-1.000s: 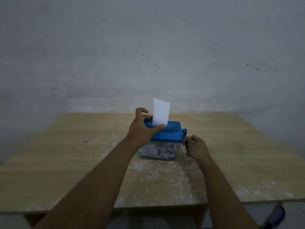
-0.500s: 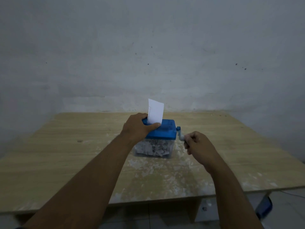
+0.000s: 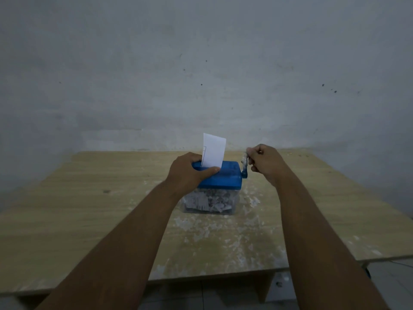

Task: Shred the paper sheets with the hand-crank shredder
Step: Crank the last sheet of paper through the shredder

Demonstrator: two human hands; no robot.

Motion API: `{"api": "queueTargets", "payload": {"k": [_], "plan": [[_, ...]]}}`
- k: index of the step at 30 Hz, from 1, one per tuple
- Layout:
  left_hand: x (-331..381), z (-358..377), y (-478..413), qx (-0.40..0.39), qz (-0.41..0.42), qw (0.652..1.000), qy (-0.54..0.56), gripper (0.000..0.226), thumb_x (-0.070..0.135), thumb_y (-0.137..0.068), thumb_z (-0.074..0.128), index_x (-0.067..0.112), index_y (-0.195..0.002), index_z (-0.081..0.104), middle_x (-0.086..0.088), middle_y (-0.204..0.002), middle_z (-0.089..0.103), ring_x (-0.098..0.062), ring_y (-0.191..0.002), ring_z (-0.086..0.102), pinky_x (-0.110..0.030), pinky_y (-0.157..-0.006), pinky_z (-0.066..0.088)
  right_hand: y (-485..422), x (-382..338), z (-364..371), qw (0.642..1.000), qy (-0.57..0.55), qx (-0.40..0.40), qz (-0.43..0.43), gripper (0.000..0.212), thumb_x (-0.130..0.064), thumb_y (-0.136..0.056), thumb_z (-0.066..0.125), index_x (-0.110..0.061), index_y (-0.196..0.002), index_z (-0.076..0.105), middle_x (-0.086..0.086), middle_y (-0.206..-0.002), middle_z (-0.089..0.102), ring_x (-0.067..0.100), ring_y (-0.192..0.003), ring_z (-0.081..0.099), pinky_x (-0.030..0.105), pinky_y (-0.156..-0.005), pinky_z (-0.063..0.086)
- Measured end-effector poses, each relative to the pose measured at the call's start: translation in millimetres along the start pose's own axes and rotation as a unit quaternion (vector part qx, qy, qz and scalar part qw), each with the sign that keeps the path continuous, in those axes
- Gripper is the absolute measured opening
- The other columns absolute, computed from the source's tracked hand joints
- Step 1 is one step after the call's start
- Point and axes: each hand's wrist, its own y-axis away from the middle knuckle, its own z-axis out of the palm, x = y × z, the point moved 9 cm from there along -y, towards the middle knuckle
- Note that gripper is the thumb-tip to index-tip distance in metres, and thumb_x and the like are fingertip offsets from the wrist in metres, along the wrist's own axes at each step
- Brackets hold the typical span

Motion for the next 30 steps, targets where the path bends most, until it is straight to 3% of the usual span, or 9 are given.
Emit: {"api": "queueTargets", "payload": {"k": [4, 8, 11, 14, 18, 21, 25, 30], "plan": [[-1, 2, 2, 0.010, -0.003, 1.000, -0.015, 0.062, 0.063, -0.079, 0.084, 0.023, -0.126, 0.072, 0.009, -0.116, 0.063, -0.011, -0.101, 0.058, -0.010, -0.067, 0.037, 2, 50, 28, 0.997, 0.039, -0.010, 0.066, 0.022, -0.026, -0.106, 0.058, -0.009, -0.092, 0.057, 0.015, -0.090, 0.069, 0.025, -0.074, 0.061, 0.044, -0.072, 0.058], [2, 1, 4, 0.021, -0.001, 1.000, -0.014, 0.064, 0.061, -0.077, 0.086, 0.020, -0.125, 0.074, 0.010, -0.111, 0.060, -0.004, -0.090, 0.053, -0.006, -0.062, 0.042, 43, 85, 40, 0.993, 0.005, -0.016, 0.114, 0.018, -0.015, -0.107, 0.048, -0.005, -0.096, 0.058, 0.018, -0.090, 0.065, 0.024, -0.073, 0.055, 0.040, -0.067, 0.050], [0, 2, 3, 0.021, -0.002, 1.000, -0.003, 0.062, 0.057, -0.078, 0.088, 0.018, -0.124, 0.075, 0.011, -0.108, 0.060, 0.001, -0.084, 0.053, 0.000, -0.063, 0.042, 82, 82, 30, 0.996, -0.008, -0.001, 0.091, 0.027, -0.029, -0.109, 0.050, -0.007, -0.095, 0.059, 0.015, -0.090, 0.066, 0.022, -0.074, 0.057, 0.039, -0.069, 0.051], [-1, 3, 1, 0.018, -0.004, 1.000, -0.011, 0.069, 0.063, -0.076, 0.086, 0.019, -0.128, 0.073, 0.008, -0.120, 0.063, -0.007, -0.098, 0.056, -0.008, -0.063, 0.041, 108, 46, 9, 0.999, -0.034, 0.015, 0.035, 0.028, -0.034, -0.109, 0.051, -0.009, -0.101, 0.060, 0.010, -0.091, 0.065, 0.019, -0.077, 0.058, 0.035, -0.070, 0.052], [-2, 3, -1, -0.004, -0.004, 1.000, -0.001, 0.072, 0.064, -0.077, 0.085, 0.020, -0.131, 0.073, 0.004, -0.133, 0.065, -0.015, -0.112, 0.057, -0.023, -0.082, 0.044, 88, 0, -11, 0.998, 0.022, 0.015, -0.050, 0.016, -0.026, -0.108, 0.054, -0.018, -0.097, 0.062, 0.006, -0.089, 0.068, 0.019, -0.073, 0.059, 0.043, -0.070, 0.055], [-3, 0, -3, -0.006, -0.003, 1.000, -0.003, 0.067, 0.066, -0.075, 0.085, 0.023, -0.126, 0.076, 0.006, -0.126, 0.066, -0.014, -0.109, 0.059, -0.017, -0.075, 0.042, 58, -8, -12, 0.998, 0.031, 0.016, -0.051, 0.020, -0.027, -0.109, 0.054, -0.015, -0.096, 0.063, 0.006, -0.088, 0.068, 0.020, -0.074, 0.061, 0.043, -0.072, 0.057], [-4, 4, -3, -0.018, 0.000, 1.000, 0.006, 0.066, 0.064, -0.076, 0.086, 0.025, -0.128, 0.076, 0.010, -0.125, 0.065, -0.012, -0.109, 0.059, -0.015, -0.077, 0.041, 22, -16, -7, 0.997, 0.034, 0.027, -0.057, 0.034, -0.037, -0.108, 0.055, -0.007, -0.093, 0.058, 0.008, -0.081, 0.067, 0.020, -0.065, 0.061, 0.046, -0.073, 0.057], [-7, 3, -3, -0.004, 0.003, 1.000, 0.009, 0.067, 0.062, -0.075, 0.088, 0.024, -0.129, 0.075, 0.009, -0.124, 0.066, -0.012, -0.108, 0.060, -0.013, -0.075, 0.042, 2, 25, 17, 0.998, 0.049, 0.035, 0.006, 0.030, -0.034, -0.107, 0.058, -0.011, -0.087, 0.054, 0.009, -0.084, 0.067, 0.023, -0.072, 0.061, 0.049, -0.078, 0.057]]}}
